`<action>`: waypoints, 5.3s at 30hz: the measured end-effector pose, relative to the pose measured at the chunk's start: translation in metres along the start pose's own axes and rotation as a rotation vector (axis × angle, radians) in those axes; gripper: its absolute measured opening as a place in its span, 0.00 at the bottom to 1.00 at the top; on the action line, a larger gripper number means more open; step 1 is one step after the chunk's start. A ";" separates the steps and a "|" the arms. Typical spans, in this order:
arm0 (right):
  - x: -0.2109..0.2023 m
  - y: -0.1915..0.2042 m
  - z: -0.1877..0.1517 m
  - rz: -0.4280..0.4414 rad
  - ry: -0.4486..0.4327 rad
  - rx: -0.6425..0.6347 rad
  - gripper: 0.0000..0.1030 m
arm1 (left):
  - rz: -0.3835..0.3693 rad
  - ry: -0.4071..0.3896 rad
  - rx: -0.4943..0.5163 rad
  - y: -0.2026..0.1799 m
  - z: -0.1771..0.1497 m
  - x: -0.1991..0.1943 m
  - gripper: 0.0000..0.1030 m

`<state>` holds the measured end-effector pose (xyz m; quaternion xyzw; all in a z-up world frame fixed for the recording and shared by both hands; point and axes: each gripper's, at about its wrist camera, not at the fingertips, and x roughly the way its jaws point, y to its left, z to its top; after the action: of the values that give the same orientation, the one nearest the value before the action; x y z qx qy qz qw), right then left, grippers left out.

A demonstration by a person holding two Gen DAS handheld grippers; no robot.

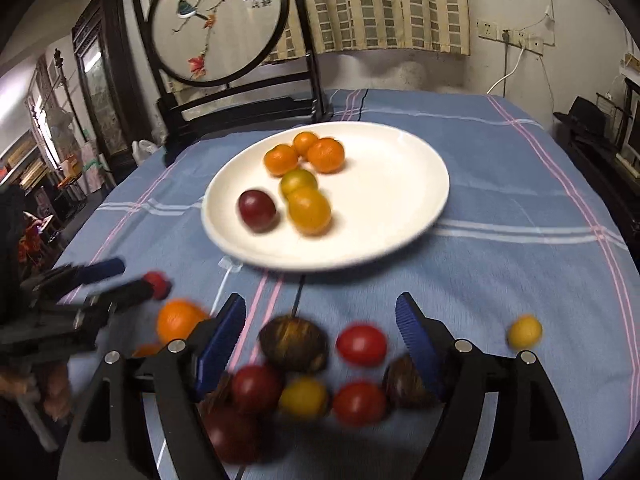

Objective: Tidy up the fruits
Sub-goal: 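Grasp an orange with the left tool while the right tool grasps a dark red plum, then set the orange and plum on the white plate and open both tools, then grasp a red cherry tomato with the left tool while the right tool grasps the yellow lime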

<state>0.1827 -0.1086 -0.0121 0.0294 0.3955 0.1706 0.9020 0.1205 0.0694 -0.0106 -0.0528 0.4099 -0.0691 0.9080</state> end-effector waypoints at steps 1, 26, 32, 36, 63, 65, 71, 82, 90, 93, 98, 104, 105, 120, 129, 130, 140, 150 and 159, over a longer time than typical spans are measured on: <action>-0.007 0.002 -0.005 0.012 -0.005 -0.002 0.76 | -0.001 -0.005 -0.007 0.001 0.001 -0.001 0.78; 0.005 0.045 -0.050 0.011 0.179 -0.129 0.39 | -0.058 0.063 -0.024 -0.003 -0.005 0.007 0.82; -0.015 0.021 -0.055 0.010 0.151 -0.052 0.39 | -0.047 0.049 0.062 -0.024 -0.017 0.000 0.89; -0.019 0.008 -0.062 0.002 0.163 -0.024 0.39 | -0.041 0.089 0.153 -0.039 -0.032 0.002 0.89; -0.032 0.013 -0.056 0.041 0.136 0.011 0.40 | -0.083 0.100 0.189 -0.042 -0.051 0.007 0.34; -0.039 0.011 -0.047 0.036 0.113 0.009 0.40 | -0.084 0.093 0.166 -0.040 -0.048 0.003 0.34; -0.049 0.006 -0.006 0.048 0.017 0.022 0.40 | -0.101 0.026 0.123 -0.038 -0.017 -0.025 0.34; 0.013 -0.003 0.070 0.027 -0.029 0.101 0.40 | -0.001 -0.050 0.008 -0.034 0.087 0.012 0.34; 0.056 -0.032 0.059 -0.017 0.015 0.155 0.40 | 0.069 0.035 -0.047 -0.019 0.110 0.084 0.34; 0.062 -0.034 0.056 -0.010 0.012 0.163 0.42 | 0.066 0.057 -0.040 -0.022 0.109 0.098 0.34; 0.061 -0.031 0.054 -0.009 0.003 0.145 0.46 | 0.059 0.068 -0.046 -0.026 0.103 0.107 0.42; 0.056 -0.027 0.053 -0.018 -0.004 0.123 0.49 | 0.032 0.035 -0.062 -0.021 0.096 0.085 0.51; 0.055 -0.027 0.053 -0.015 -0.007 0.126 0.50 | 0.034 0.026 -0.068 -0.019 0.094 0.079 0.53; 0.022 0.006 0.038 0.051 -0.065 0.009 0.88 | 0.094 0.006 -0.083 0.017 0.029 0.016 0.62; -0.004 -0.004 0.001 -0.011 -0.044 0.020 0.91 | 0.071 0.095 -0.005 0.009 0.002 0.040 0.39; -0.011 -0.011 -0.003 -0.012 -0.053 0.048 0.91 | 0.079 0.105 -0.005 0.009 0.000 0.043 0.35; -0.052 -0.070 -0.025 -0.228 -0.056 0.120 0.91 | 0.076 0.072 0.026 -0.001 -0.005 0.035 0.27; 0.001 -0.112 -0.007 -0.321 0.092 0.199 0.62 | 0.059 0.068 0.021 -0.001 -0.003 0.031 0.27; 0.019 -0.119 -0.006 -0.311 0.108 0.196 0.28 | 0.047 0.083 0.015 0.000 -0.003 0.036 0.27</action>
<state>0.2238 -0.2144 -0.0521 0.0466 0.4579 -0.0089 0.8878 0.1414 0.0636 -0.0392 -0.0334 0.4476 -0.0529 0.8920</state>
